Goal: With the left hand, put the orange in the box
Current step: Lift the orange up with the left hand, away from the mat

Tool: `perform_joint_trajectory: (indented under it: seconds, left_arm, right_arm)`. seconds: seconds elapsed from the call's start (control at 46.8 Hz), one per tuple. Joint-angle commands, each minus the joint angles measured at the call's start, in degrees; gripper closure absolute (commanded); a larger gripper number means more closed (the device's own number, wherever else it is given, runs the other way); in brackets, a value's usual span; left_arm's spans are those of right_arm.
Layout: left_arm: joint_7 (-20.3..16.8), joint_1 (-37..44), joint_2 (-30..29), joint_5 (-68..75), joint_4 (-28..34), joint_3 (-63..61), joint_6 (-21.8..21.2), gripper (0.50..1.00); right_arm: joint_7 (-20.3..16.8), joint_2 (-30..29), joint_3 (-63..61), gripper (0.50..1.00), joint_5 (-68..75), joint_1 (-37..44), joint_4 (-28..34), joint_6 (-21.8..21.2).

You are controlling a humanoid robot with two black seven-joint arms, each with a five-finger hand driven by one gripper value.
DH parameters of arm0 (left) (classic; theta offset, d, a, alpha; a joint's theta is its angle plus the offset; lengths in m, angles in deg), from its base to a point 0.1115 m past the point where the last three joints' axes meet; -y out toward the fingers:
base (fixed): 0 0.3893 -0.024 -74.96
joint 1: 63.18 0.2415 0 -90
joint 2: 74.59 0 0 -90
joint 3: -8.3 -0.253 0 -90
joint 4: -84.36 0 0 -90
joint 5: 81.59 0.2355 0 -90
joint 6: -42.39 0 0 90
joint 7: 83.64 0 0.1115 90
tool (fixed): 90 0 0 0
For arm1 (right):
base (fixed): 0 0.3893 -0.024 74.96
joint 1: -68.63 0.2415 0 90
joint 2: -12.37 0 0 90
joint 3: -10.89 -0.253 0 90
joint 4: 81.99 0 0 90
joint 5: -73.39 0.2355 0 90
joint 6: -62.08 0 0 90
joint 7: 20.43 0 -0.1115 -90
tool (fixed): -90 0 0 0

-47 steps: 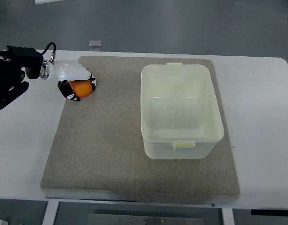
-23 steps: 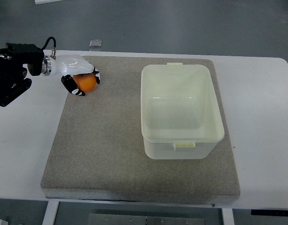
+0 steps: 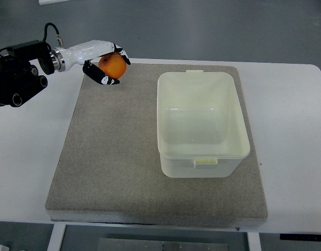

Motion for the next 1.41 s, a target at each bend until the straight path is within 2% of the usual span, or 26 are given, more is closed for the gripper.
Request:
perform_joint_trajectory:
  seconds: [0.0,0.342,0.556,0.812,0.897,1.389]
  left_arm:
    - [0.0,-0.4,-0.1,-4.2,-0.1,0.3,0.0,1.0]
    - [0.0,-0.5,-0.3,-21.8,-0.2,8.0,2.3,1.0]
    - [0.0,0.5,-0.9,-35.2,-0.2,11.4,9.2,1.0]
    - [0.0,0.7,-0.5,-45.7,-0.2,14.6,22.1,1.0]
    - [0.0,0.6,-0.2,-46.4,-0.4,15.1,25.0,1.0]
    - [0.0,0.7,-1.0,-35.6,-14.0,14.1,25.5,1.0]
  right_arm:
    - [0.0,0.0,0.0,0.568,0.0,0.0,0.0,0.0]
    - [0.0,0.0,0.0,0.568,0.0,0.0,0.0,0.0]
    - [0.0,0.0,0.0,0.568,0.0,0.0,0.0,0.0]
    - [0.0,0.0,0.0,0.568,0.0,0.0,0.0,0.0]
    - [0.0,0.0,0.0,0.568,0.0,0.0,0.0,0.0]
    - [0.0,0.0,0.0,0.568,0.0,0.0,0.1,0.0]
